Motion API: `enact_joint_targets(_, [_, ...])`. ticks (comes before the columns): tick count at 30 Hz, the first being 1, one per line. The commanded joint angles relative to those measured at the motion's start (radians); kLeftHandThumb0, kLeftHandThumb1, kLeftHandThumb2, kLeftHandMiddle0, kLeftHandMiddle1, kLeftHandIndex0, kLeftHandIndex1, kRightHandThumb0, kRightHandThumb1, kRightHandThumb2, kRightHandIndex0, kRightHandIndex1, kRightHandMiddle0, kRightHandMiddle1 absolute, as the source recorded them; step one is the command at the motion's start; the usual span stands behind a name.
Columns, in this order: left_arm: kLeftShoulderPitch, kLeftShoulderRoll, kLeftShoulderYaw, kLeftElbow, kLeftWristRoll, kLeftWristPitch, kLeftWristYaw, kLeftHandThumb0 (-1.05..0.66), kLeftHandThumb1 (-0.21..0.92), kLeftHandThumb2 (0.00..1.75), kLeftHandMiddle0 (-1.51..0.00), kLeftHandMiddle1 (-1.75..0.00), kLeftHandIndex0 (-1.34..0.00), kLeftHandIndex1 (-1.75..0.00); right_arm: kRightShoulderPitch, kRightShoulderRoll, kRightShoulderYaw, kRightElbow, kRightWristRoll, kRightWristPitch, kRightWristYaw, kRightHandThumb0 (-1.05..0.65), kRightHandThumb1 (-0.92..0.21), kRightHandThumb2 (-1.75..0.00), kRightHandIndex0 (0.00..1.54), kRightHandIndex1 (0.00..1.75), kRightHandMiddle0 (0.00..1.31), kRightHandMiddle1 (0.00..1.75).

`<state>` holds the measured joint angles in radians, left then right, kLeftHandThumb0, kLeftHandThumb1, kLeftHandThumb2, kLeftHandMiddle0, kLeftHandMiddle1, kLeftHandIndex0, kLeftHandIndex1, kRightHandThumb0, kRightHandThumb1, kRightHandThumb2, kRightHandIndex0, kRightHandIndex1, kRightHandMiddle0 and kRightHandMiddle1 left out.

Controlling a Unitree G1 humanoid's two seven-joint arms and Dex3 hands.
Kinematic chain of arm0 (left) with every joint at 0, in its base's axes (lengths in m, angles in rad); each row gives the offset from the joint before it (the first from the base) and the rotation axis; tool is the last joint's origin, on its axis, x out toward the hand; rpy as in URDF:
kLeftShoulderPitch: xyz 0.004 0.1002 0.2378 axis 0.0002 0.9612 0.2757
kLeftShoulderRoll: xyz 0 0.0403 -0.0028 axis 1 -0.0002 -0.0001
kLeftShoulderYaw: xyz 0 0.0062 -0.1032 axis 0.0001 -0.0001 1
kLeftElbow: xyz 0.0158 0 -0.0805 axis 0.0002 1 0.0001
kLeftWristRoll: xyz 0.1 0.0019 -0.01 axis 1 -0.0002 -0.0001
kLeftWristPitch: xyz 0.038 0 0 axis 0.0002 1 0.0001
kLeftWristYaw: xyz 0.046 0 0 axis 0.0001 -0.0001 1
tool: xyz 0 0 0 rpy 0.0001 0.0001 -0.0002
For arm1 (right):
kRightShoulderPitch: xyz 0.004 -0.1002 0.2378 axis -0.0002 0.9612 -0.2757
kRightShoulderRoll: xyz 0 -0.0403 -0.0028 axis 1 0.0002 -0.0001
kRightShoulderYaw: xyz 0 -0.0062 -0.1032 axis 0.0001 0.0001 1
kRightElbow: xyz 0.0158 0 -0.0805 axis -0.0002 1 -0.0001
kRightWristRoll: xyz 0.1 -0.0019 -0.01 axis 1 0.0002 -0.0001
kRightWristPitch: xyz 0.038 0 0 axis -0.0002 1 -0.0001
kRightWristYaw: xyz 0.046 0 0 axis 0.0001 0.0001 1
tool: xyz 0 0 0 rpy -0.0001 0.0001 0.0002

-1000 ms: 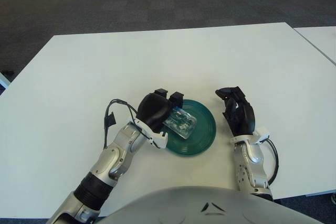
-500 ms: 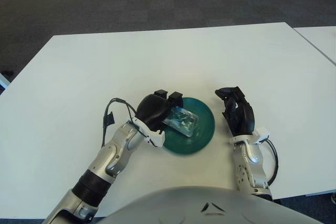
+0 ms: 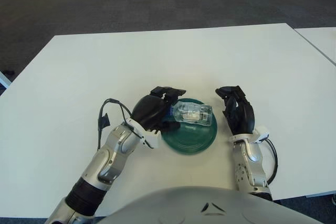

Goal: Put the bottle into the plate.

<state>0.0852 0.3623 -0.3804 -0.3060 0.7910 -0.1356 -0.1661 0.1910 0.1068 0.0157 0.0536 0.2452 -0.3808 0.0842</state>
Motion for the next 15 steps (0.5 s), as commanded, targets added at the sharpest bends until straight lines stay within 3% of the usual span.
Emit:
enact_joint_targets(1, [-0.022, 0.001, 0.028, 0.047, -0.068, -0.040, 0.021, -1.05, 0.92, 0.65, -0.03, -0.01, 0.00, -0.04, -0.027, 0.027, -0.009, 0.014, 0.002, -0.025, 0.000, -0.62, -0.87, -0.68, 0.67, 1.14, 0.45, 1.25])
enact_joint_targets(4, [-0.006, -0.054, 0.060, 0.098, -0.193, -0.087, 0.071, -1.05, 0.92, 0.73, -0.02, -0.01, 0.00, -0.01, -0.034, 0.025, -0.011, 0.026, -0.010, -0.045, -0.002, -0.62, -0.87, -0.66, 0.66, 1.12, 0.44, 1.23])
enact_joint_targets(7, [0.024, -0.157, 0.101, 0.129, -0.352, -0.113, 0.127, -1.05, 0.92, 0.78, -0.06, -0.03, -0.03, -0.02, -0.039, 0.022, -0.012, 0.037, -0.018, -0.060, -0.002, -0.63, -0.89, -0.63, 0.66, 1.10, 0.44, 1.22])
enact_joint_targets(8, [0.028, -0.183, 0.112, 0.142, -0.390, -0.123, 0.145, -1.05, 0.92, 0.79, -0.13, -0.03, -0.06, -0.09, -0.041, 0.022, -0.013, 0.041, -0.019, -0.063, -0.002, -0.63, -0.89, -0.62, 0.66, 1.10, 0.44, 1.22])
enact_joint_targets(9, [0.030, -0.239, 0.128, 0.175, -0.445, -0.145, 0.185, -1.05, 0.92, 0.80, -0.23, -0.02, -0.04, -0.29, -0.043, 0.022, -0.014, 0.045, -0.019, -0.067, 0.000, -0.63, -0.90, -0.61, 0.66, 1.08, 0.44, 1.21])
enact_joint_targets(11, [0.031, -0.316, 0.148, 0.219, -0.524, -0.174, 0.233, -0.93, 0.92, 0.74, -0.40, -0.60, -0.12, -0.86, -0.046, 0.021, -0.015, 0.051, -0.016, -0.072, 0.003, -0.63, -0.90, -0.60, 0.66, 1.06, 0.45, 1.19])
enact_joint_targets(13, [0.035, -0.379, 0.166, 0.259, -0.593, -0.192, 0.261, -0.82, 0.92, 0.69, -0.43, -0.95, -0.15, -1.19, -0.048, 0.020, -0.017, 0.055, -0.012, -0.075, 0.006, -0.63, -0.90, -0.60, 0.66, 1.04, 0.46, 1.19])
enact_joint_targets(15, [0.042, -0.443, 0.189, 0.304, -0.646, -0.201, 0.302, -0.60, 0.90, 0.63, -0.45, -1.23, -0.19, -1.46, -0.049, 0.019, -0.019, 0.056, -0.007, -0.072, 0.008, -0.62, -0.90, -0.60, 0.66, 1.04, 0.46, 1.18])
